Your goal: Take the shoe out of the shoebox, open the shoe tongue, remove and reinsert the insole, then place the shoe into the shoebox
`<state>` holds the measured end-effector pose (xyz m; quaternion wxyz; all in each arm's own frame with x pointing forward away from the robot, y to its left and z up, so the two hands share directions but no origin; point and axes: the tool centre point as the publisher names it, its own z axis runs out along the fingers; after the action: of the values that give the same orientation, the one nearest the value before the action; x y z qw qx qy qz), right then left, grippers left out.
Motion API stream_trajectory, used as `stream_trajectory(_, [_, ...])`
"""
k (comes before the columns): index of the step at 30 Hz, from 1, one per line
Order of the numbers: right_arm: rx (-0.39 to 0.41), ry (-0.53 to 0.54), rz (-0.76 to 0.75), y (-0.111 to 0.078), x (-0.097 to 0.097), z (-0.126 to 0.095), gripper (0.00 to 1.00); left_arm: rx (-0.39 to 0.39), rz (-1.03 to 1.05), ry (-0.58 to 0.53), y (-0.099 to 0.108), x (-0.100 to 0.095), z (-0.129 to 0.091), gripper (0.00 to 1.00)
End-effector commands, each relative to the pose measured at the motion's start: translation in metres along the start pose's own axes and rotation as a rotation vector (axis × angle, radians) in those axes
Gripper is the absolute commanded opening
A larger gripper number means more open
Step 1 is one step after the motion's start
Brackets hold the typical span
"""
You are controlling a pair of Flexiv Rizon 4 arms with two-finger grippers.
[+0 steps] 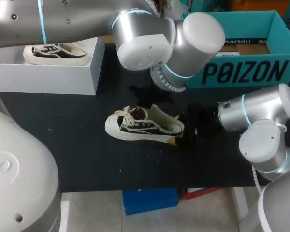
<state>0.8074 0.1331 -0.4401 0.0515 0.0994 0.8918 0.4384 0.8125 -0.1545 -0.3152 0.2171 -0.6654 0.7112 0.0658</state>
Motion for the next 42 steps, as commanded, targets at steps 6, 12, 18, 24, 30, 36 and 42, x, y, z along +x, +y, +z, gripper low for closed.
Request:
stream_trajectory(6, [0.001,-0.001,0.001,0.000,0.000,0.002,0.00,0.003,-0.036,0.008,0.006,-0.023,0.002,0.00])
stream_trajectory(12, [0.001,-0.001,0.001,0.000,0.000,0.002,0.00,0.006,-0.058,0.005,0.008,-0.034,0.004,0.00])
stream_trajectory(18, [0.001,-0.001,0.001,0.000,0.000,0.002,0.00,-0.010,-0.087,0.002,0.016,-0.046,0.015,0.00])
stream_trajectory(24, [0.001,-0.001,0.001,0.000,0.000,0.002,0.00,-0.033,-0.107,-0.011,0.026,-0.059,0.027,0.00])
stream_trajectory(30, [0.001,-0.001,0.001,0.000,0.000,0.002,0.00,-0.051,-0.114,-0.025,0.029,-0.064,0.035,0.00])
stream_trajectory(36, [0.001,-0.001,0.001,0.000,0.000,0.002,0.00,-0.050,-0.128,-0.017,0.028,-0.069,0.036,1.00])
stream_trajectory(42, [0.001,-0.001,0.001,0.000,0.000,0.002,0.00,-0.040,-0.143,-0.015,0.028,-0.078,0.035,1.00])
